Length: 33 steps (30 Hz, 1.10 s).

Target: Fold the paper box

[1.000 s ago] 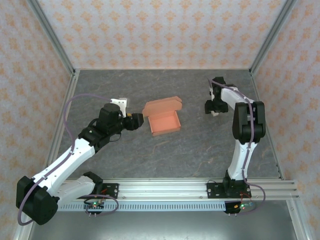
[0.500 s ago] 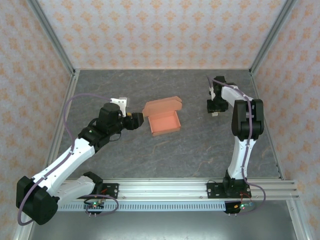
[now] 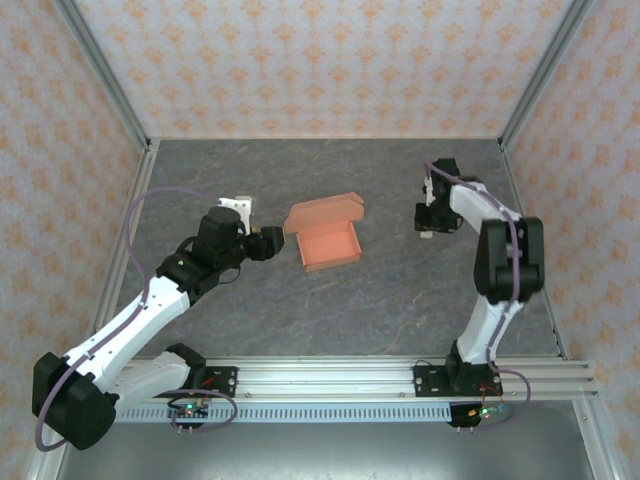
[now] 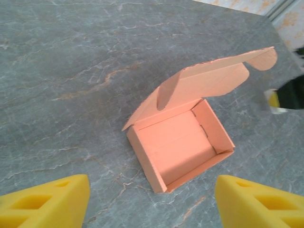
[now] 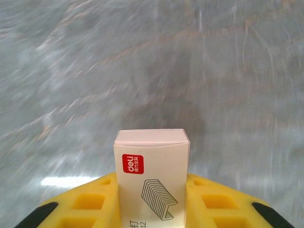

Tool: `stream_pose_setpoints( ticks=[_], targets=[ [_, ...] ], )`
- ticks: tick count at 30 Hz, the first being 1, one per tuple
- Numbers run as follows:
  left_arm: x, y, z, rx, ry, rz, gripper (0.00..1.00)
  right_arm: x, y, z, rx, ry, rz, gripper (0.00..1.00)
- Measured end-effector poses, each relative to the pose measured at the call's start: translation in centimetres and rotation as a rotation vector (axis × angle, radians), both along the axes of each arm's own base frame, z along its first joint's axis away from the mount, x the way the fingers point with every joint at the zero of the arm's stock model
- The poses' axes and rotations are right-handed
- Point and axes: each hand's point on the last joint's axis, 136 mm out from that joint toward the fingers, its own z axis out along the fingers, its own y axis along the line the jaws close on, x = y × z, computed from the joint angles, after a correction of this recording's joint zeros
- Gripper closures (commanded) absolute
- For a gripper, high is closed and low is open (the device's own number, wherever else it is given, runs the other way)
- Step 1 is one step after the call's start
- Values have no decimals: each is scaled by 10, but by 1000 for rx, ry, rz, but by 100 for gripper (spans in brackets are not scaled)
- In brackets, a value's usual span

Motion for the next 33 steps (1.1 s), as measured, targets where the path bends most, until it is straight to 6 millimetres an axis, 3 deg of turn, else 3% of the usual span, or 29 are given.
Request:
stream_pose_setpoints(
  ticks=[4,6,10,12,18,25,33],
  targets=[
    [-3,5,-3,16,5,18,28,-30,39,55,82,-158,46,69],
    [-3,7,-3,20,2,25,28,-44,76,83,135,-245,121,69],
    [-3,10,-2,28,-4,40,28,-68,144,105,219,-317,251,69],
    [-2,12,-2,33,-4,47,28,-77,175,99,228,-310,302,69],
    [-5,15,-2,40,-4,57,28,-81,228,55,146,-239,380,69],
    [-7,18,-1,41,-11,63,28,-58,253,28,101,-242,384,69],
    [-9,19,-6,47,0,63,28,-45,257,1,50,-241,346,68]
  ],
)
